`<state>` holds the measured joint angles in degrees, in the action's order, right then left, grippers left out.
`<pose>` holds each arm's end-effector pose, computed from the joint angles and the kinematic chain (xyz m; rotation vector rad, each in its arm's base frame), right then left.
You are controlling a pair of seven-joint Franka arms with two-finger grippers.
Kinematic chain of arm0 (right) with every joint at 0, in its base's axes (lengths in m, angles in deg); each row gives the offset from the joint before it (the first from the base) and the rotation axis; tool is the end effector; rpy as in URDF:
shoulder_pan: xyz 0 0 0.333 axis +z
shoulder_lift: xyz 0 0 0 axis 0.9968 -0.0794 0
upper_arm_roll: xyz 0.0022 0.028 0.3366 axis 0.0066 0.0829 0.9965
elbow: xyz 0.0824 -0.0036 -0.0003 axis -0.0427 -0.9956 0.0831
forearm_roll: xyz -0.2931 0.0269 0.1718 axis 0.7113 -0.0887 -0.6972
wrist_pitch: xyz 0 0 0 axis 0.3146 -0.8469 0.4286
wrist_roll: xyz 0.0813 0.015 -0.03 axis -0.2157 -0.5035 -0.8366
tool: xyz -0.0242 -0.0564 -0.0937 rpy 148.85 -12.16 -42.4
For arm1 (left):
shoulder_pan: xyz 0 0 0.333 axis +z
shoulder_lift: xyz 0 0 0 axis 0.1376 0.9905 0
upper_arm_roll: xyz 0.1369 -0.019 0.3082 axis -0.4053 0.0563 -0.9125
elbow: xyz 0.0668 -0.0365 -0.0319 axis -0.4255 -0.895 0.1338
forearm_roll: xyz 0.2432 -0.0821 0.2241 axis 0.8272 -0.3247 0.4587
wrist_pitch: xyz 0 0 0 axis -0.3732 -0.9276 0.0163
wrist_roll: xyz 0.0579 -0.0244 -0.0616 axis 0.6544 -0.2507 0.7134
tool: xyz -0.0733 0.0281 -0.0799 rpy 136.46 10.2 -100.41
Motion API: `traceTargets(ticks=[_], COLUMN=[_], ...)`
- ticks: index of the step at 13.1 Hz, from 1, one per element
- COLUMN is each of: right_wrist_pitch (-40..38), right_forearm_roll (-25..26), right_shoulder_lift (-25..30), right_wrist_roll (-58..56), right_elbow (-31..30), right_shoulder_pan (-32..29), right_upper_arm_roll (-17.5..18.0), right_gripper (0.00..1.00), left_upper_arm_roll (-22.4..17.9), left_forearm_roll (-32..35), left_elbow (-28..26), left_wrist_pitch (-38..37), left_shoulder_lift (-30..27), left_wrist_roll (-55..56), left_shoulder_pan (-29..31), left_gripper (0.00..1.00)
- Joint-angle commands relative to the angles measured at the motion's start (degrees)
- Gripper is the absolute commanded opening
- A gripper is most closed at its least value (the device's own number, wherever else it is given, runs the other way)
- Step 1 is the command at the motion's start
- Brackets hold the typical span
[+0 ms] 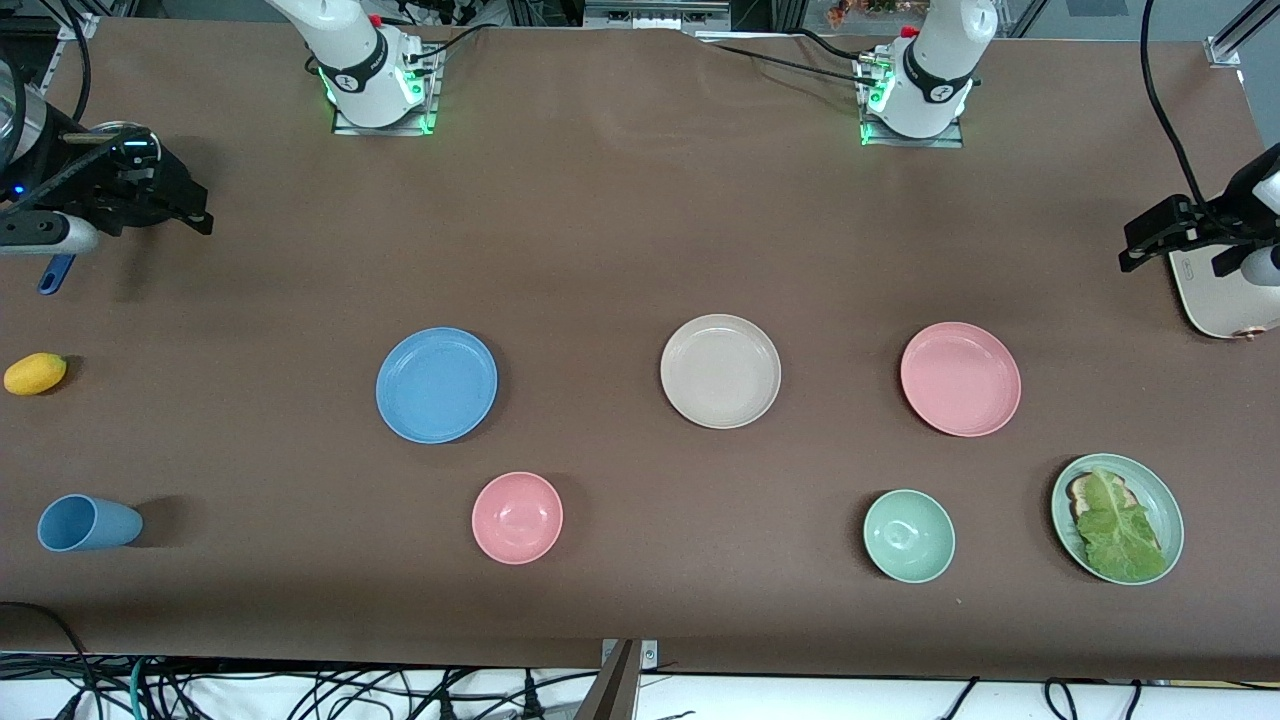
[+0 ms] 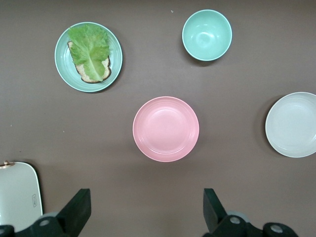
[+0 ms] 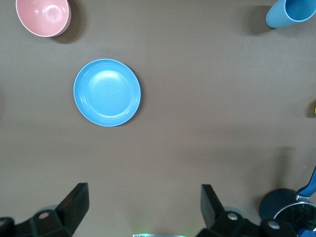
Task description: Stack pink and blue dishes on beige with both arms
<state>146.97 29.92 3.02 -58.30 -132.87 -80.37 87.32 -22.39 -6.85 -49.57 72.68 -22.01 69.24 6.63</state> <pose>0.5009 0.0396 0.6400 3.1381 0.0456 -0.0971 0.5144 0.0190 0.6308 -3.1256 0.0758 0.0091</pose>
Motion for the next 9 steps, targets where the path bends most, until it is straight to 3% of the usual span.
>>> traceTargets(ticks=[1,9], right_wrist_pitch=[0.39,0.4], right_forearm_roll=[-0.64,-0.56], right_shoulder_lift=[0.07,0.16], right_wrist_roll=[0.08,-0.1], right_elbow=[-0.16,0.53], right_shoulder_pan=[-0.59,-0.5], right_upper_arm_roll=[0.15,0.49], right_gripper=[1.0,1.0], left_upper_arm_roll=[0.32,0.41], left_forearm_roll=[0.57,0.57], left_elbow=[1.41,1.5], left_wrist_pitch=[-0.64,-0.64], left_shoulder_lift=[0.93,1.02], left_wrist_roll=[-1.01,-0.83], left_shoulder_pan=[-0.22,-0.31], left_gripper=[1.0,1.0])
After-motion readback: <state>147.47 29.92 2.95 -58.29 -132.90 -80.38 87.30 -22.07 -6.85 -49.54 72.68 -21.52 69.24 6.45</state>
